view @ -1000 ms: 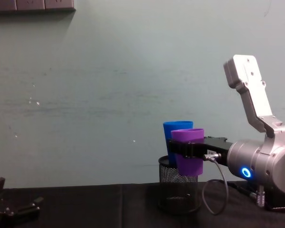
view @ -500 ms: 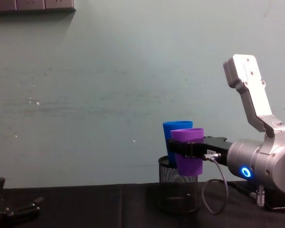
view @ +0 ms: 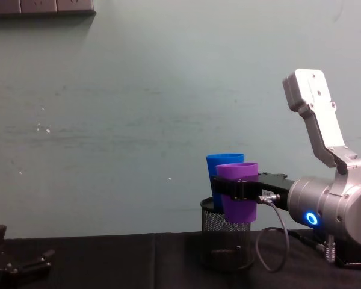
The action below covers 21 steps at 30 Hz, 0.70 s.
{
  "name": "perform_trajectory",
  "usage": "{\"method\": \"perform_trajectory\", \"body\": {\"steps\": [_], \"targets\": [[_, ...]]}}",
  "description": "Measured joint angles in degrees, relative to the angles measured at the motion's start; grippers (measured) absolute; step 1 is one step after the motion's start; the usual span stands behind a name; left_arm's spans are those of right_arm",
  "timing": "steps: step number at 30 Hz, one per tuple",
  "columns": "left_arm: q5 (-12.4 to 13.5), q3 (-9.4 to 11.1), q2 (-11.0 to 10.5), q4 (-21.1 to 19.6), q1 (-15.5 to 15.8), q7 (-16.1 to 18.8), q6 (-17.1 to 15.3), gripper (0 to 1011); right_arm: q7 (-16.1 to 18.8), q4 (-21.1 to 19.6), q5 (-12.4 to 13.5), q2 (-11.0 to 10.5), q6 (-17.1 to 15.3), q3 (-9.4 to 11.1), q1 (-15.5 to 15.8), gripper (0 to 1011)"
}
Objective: Pick up one cup with a gripper and tap it against the other cup.
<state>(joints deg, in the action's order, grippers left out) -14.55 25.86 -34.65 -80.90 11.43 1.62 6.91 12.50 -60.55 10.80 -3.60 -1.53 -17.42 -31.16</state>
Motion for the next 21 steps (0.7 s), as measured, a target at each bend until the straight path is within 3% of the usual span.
{"method": "perform_trajectory", "body": {"steps": [21], "targets": [[0.0,0.0,0.0,0.0,0.0,0.0,0.0,1000,0.0,0.0,0.0,0.0,0.0,0.0,0.0,731]]}}
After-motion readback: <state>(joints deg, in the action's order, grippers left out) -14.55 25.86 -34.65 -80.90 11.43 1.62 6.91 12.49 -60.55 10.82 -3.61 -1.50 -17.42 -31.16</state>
